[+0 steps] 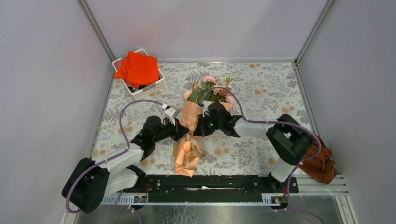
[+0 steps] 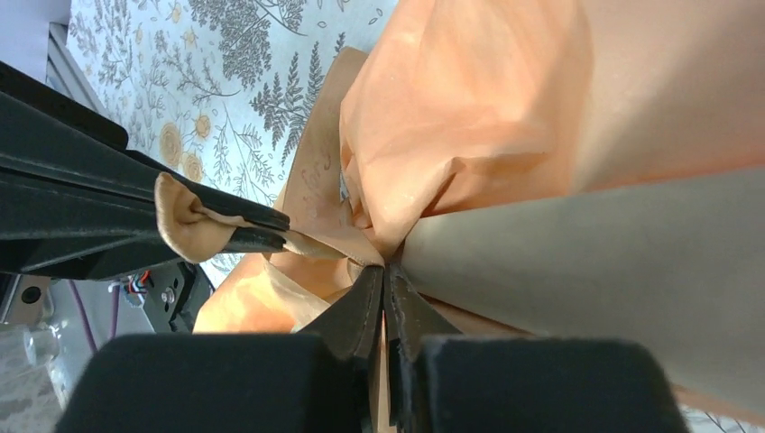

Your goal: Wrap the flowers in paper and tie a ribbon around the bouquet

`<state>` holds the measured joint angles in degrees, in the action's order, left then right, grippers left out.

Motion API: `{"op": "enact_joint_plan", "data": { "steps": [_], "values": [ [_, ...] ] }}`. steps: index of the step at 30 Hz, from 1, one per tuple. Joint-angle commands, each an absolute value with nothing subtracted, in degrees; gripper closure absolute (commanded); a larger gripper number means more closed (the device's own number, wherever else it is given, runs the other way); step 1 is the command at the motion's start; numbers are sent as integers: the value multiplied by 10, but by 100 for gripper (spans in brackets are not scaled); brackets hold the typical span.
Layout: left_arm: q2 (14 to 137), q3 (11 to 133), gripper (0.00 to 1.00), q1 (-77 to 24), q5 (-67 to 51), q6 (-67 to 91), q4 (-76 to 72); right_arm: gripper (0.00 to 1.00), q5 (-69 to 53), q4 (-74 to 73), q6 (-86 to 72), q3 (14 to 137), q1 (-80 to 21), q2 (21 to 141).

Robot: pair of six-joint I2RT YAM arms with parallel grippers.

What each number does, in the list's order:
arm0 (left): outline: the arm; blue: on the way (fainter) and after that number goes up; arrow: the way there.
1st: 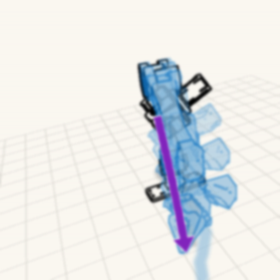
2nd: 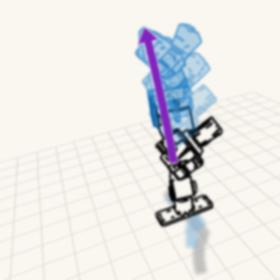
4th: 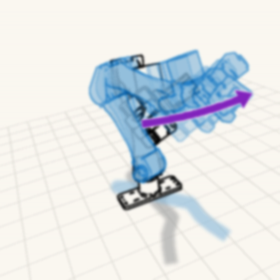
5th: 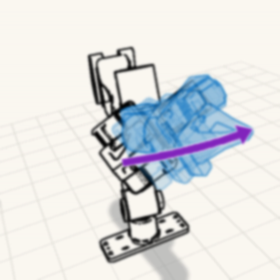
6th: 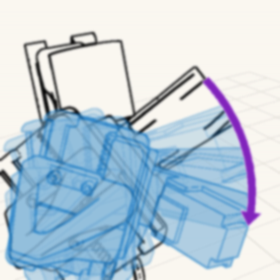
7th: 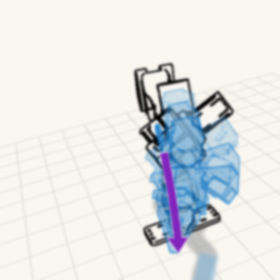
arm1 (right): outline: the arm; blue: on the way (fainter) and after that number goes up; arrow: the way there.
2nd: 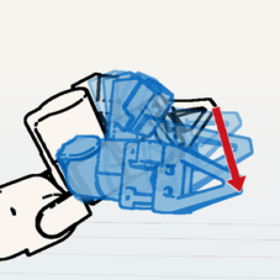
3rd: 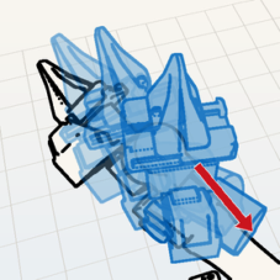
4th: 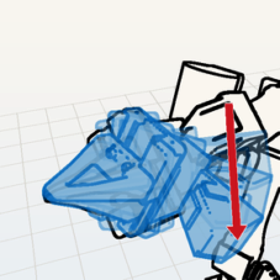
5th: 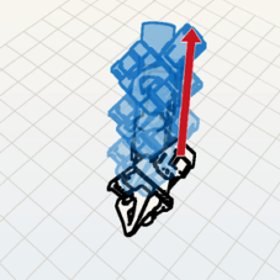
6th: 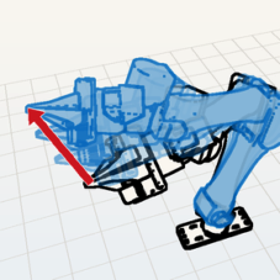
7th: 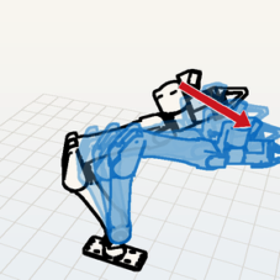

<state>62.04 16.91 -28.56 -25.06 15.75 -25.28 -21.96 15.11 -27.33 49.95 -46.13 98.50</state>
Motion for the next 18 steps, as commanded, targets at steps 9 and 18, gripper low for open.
{"op": "enact_joint_plan", "data": {
  "steps": [9,18],
  "values": [
    [616,219,100,-272,-458,-125,-216,100,-132,71,-225,495,-460,865],
    [638,233,100,-272,-473,-303,-188,100,-145,79,-233,421,-459,788]
  ]
}}
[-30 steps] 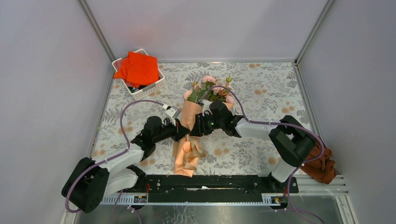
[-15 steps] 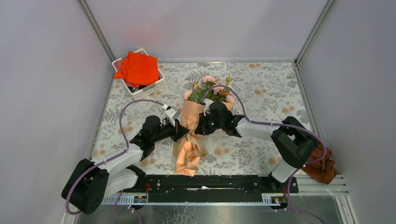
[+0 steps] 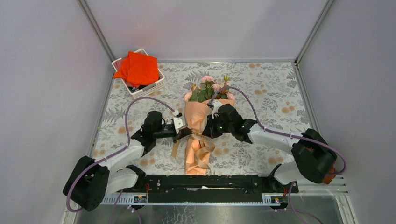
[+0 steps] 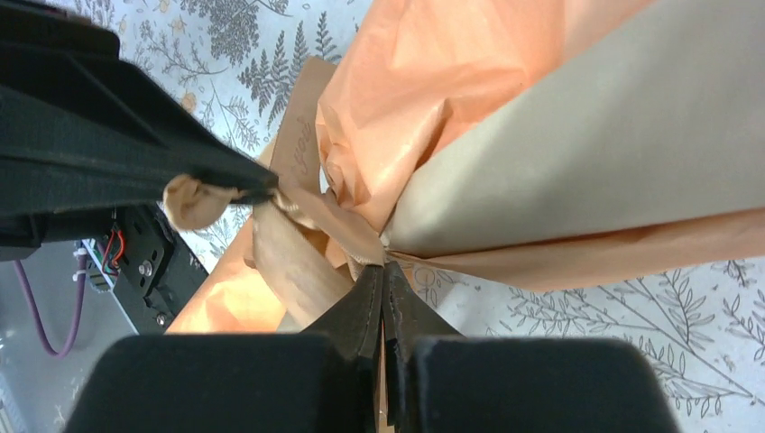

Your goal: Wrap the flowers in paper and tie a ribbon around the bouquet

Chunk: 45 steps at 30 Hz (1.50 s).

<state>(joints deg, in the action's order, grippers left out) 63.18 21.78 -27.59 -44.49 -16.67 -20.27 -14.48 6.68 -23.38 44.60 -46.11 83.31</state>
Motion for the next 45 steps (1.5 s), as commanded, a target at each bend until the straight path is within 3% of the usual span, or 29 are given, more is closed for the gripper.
{"op": "enact_joint_plan", "data": {
  "steps": [1,5,10,13,15,18,27,39,45],
  "values": [
    [642,233,100,-272,-469,-327,-186,100,-147,85,-233,411,-459,782],
    [661,231,100,-276,-490,-381,-193,97,-195,119,-232,386,-459,786],
    [665,221,100,-296,-492,-382,-211,64,-259,7,-136,483,-445,793],
    [656,210,100,-296,-485,-373,-231,57,-257,-33,-101,519,-414,781],
    [650,207,100,-296,-485,-362,-239,62,-244,-38,-94,544,-406,804],
    [642,207,100,-296,-488,-378,-215,79,-271,-41,-114,596,-406,890],
    [619,222,100,-282,-472,-487,-106,91,-339,-32,-167,687,-410,1046],
    [616,227,100,-255,-480,-538,-43,88,-500,36,-152,655,-411,1085],
    [615,237,100,-243,-495,-580,12,87,-511,51,-167,657,-415,1105]
  ]
}}
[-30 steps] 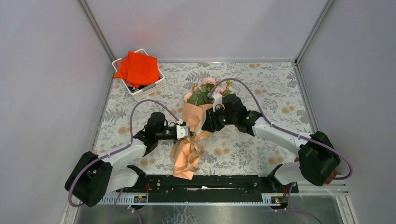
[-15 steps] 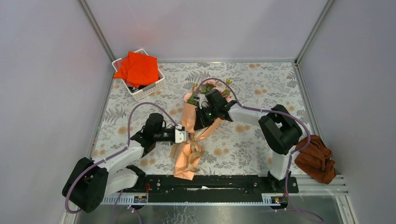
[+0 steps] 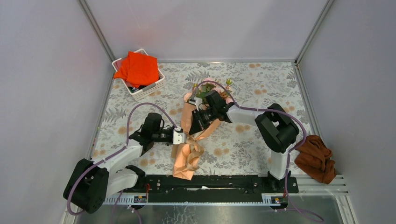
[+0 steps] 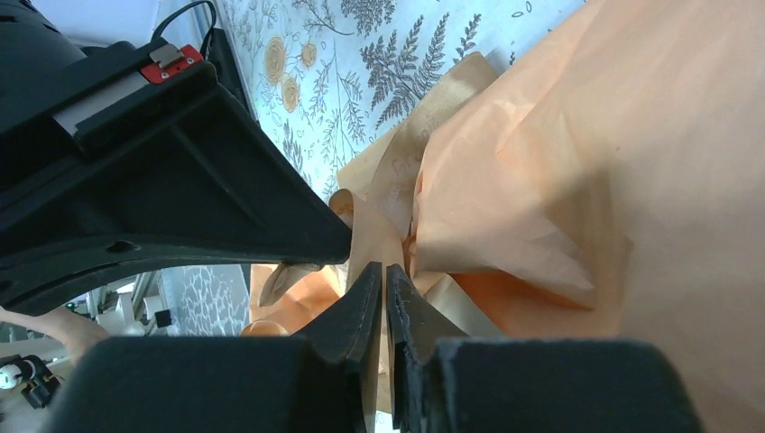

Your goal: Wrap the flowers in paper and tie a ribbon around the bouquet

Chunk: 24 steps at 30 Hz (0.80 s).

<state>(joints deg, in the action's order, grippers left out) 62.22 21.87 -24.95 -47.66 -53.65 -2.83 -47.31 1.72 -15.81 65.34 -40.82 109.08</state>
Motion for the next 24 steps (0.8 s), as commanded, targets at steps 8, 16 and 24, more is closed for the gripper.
{"op": "enact_joint_plan", "data": {
  "steps": [8,16,24],
  "values": [
    [613,234,100,-230,-484,-580,21,85,-530,58,-164,631,-417,1071],
    [608,231,100,-228,-494,-605,34,75,-514,70,-181,640,-430,1094],
    [612,221,100,-228,-490,-630,19,57,-511,95,-206,642,-431,1104]
  ]
}}
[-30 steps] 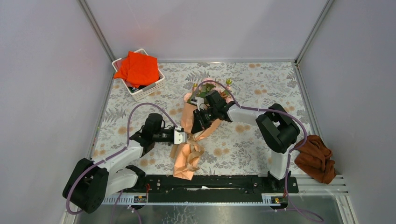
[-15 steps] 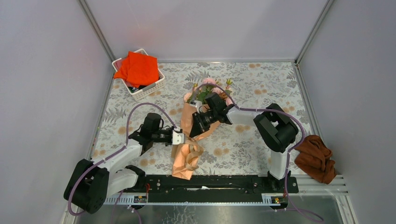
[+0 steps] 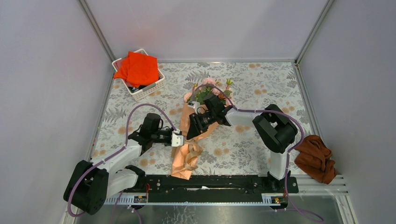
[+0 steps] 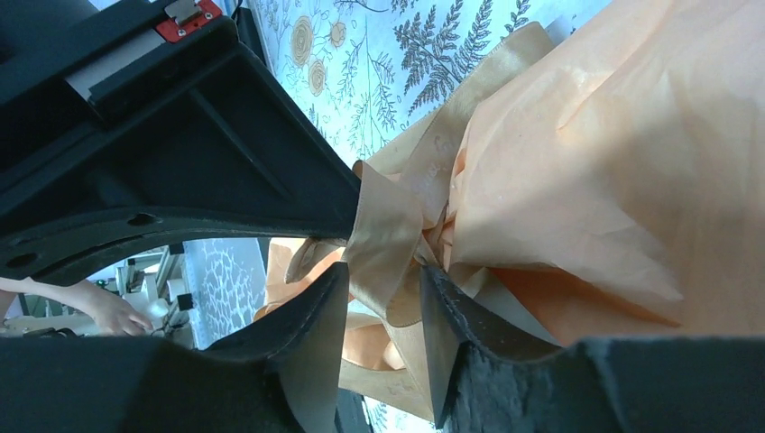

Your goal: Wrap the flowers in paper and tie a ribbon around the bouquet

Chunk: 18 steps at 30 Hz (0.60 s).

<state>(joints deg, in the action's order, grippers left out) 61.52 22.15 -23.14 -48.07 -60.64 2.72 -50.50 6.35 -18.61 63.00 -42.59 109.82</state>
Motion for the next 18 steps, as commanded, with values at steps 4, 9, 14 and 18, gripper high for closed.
{"op": "enact_joint_plan", "data": {
  "steps": [4,9,14,18],
  "values": [
    [613,220,100,-228,-491,-631,17,62,-506,107,-219,640,-436,1109],
    [610,221,100,-228,-490,-639,31,92,-519,87,-211,642,-434,1091],
    [600,232,100,-227,-490,-726,103,100,-501,31,-167,631,-433,1049],
    [600,245,100,-226,-506,-745,128,100,-518,28,-164,618,-433,1027]
  ]
}}
